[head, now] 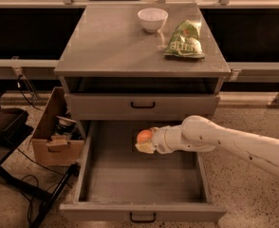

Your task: Place orange into middle drawer

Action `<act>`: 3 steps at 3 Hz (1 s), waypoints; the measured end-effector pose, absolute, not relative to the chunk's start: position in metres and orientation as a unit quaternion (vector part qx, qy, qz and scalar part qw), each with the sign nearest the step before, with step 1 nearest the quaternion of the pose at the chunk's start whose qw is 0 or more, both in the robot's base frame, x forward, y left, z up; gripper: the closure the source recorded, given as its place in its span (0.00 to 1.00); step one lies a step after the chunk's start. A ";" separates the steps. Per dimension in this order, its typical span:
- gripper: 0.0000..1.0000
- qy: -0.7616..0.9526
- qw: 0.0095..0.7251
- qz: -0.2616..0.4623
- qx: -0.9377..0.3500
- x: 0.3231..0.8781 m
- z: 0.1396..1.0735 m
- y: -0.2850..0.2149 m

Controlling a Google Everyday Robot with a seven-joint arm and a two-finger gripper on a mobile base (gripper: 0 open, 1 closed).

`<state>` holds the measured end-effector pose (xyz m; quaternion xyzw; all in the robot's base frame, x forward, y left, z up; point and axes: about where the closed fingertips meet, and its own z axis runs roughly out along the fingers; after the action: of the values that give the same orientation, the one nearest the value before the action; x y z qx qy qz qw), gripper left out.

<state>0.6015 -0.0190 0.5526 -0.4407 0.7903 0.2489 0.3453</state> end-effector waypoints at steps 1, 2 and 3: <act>1.00 0.790 0.345 0.249 -0.441 0.602 0.553 -0.019; 1.00 0.797 0.313 0.280 -0.434 0.593 0.509 -0.002; 1.00 0.804 0.258 0.330 -0.421 0.578 0.436 0.023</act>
Offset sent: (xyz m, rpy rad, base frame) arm -0.0227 0.0467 -0.1241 0.0602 0.2531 0.0540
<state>0.5776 0.0229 0.4364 -0.4211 0.8044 0.3303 0.2580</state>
